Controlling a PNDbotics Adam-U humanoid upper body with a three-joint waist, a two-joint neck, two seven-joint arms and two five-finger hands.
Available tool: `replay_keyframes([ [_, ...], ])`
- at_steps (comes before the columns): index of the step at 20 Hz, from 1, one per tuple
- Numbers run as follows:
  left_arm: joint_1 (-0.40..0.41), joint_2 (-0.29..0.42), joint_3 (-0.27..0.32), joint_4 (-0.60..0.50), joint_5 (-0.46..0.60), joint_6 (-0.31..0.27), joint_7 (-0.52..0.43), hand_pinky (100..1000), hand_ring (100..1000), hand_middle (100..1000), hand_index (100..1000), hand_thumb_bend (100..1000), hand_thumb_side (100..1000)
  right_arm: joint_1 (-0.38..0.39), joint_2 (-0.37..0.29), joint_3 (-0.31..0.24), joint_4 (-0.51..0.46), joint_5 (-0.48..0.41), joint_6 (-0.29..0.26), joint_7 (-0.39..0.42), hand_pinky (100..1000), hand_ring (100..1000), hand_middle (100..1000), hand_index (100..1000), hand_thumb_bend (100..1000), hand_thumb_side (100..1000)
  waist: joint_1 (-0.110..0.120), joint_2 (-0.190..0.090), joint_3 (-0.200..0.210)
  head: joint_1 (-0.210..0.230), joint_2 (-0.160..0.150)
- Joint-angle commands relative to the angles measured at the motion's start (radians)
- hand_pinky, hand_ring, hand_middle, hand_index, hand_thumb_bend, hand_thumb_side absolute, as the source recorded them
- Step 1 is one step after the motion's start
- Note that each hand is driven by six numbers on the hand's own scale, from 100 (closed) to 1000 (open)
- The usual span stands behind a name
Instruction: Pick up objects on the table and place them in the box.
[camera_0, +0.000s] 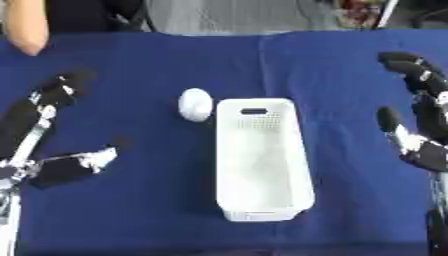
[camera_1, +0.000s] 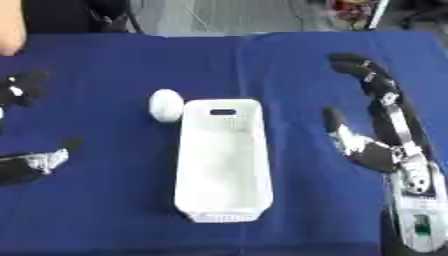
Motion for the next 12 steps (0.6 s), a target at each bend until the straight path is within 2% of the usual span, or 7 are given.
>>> replay_keyframes([
  [1,-0.011,0.014,0.002,-0.017,0.003,-0.001,-0.001,695,721,898,967,931,457,-0.005,0.001,-0.002,-0.014,0.0,-0.002,0.001,1000,901,844,846,302,500,0.003,-0.011,-0.001,-0.01,-0.009],
  [8,-0.01,0.015,0.002,-0.017,0.003,0.0,-0.003,696,722,899,968,932,464,-0.004,0.002,-0.002,-0.014,-0.001,-0.001,0.001,1000,900,844,846,298,502,0.003,-0.011,-0.001,-0.01,-0.009],
  [12,0.008,0.081,-0.024,-0.017,0.047,-0.022,-0.009,695,721,900,968,929,490,-0.001,0.001,0.0,-0.012,-0.002,-0.001,0.004,1000,899,844,847,296,504,0.008,-0.012,-0.005,-0.007,-0.007],
])
